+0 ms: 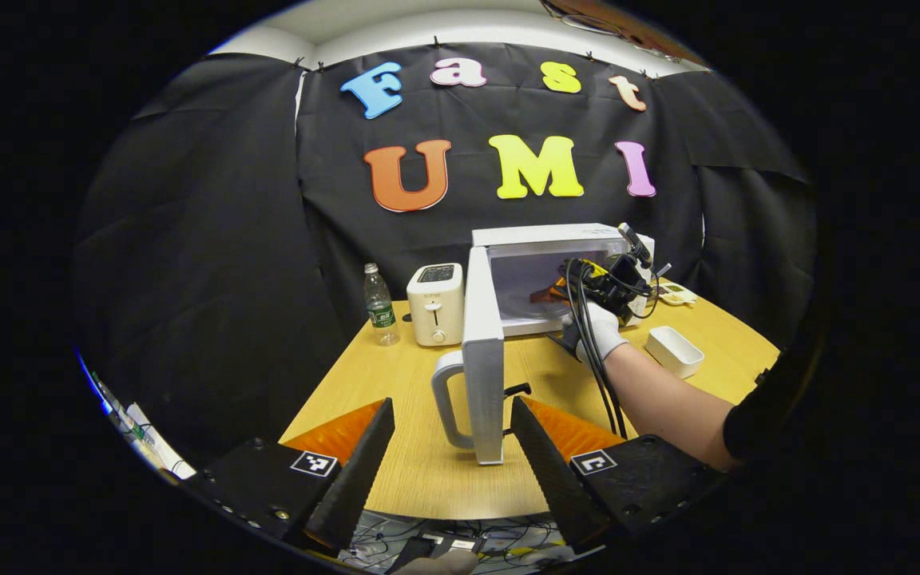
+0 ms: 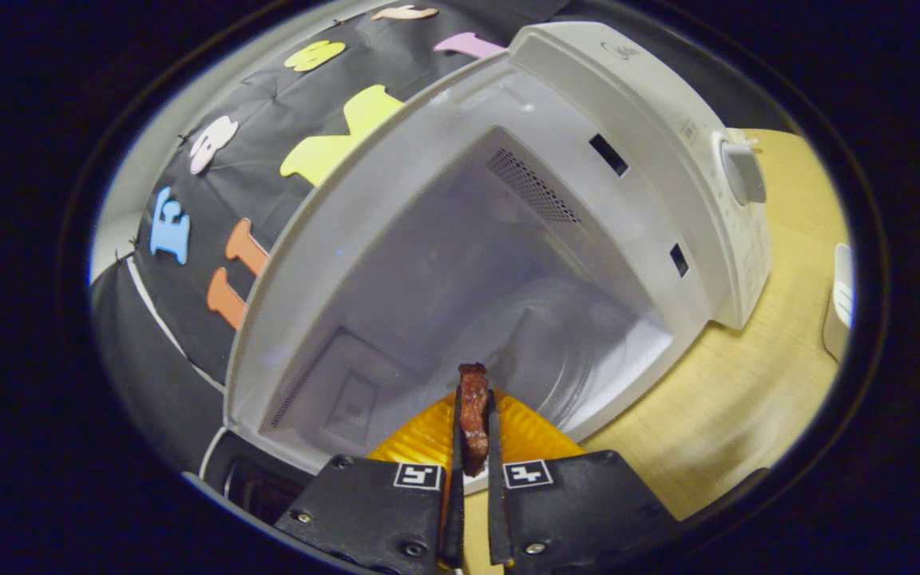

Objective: Open the microwave oven with the left hand, put the food in, and close the microwave oven.

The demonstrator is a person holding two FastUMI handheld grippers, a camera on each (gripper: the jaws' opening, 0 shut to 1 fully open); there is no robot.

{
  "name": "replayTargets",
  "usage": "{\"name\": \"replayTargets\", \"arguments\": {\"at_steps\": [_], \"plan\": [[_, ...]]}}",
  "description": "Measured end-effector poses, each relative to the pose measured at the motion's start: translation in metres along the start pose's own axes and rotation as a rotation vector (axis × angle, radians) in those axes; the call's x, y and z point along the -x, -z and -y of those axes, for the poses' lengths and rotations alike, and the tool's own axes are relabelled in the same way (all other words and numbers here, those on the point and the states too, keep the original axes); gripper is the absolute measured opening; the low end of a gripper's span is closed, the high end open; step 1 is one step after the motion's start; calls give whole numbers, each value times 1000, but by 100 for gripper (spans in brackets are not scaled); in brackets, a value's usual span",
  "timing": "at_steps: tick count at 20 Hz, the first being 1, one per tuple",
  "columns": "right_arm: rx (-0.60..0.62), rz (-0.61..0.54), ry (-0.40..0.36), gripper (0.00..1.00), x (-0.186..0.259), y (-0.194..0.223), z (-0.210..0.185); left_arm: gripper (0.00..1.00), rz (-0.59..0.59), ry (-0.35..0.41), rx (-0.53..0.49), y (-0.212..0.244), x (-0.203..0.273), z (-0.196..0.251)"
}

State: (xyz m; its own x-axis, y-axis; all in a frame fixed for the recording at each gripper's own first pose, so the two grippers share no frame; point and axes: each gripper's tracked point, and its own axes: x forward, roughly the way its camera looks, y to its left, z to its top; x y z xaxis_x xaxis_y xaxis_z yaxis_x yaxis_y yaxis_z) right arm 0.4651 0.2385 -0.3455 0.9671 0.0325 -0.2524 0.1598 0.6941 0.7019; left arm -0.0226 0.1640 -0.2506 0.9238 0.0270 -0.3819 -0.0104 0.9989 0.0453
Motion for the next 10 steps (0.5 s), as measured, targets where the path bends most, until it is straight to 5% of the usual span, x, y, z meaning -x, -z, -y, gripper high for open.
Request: {"name": "replayTargets", "arguments": {"at_steps": [3,6,10], "plan": [[52,41,-37,15,-6,1,-6,90,-13,-9,9,4,-3,0],[226,94,25,12,-9,-5,2,90,-10,-13,6,4,-7,0],[387,134,62,36,-11,-18,4,90,-10,-32,-3,4,-12,-8]]}}
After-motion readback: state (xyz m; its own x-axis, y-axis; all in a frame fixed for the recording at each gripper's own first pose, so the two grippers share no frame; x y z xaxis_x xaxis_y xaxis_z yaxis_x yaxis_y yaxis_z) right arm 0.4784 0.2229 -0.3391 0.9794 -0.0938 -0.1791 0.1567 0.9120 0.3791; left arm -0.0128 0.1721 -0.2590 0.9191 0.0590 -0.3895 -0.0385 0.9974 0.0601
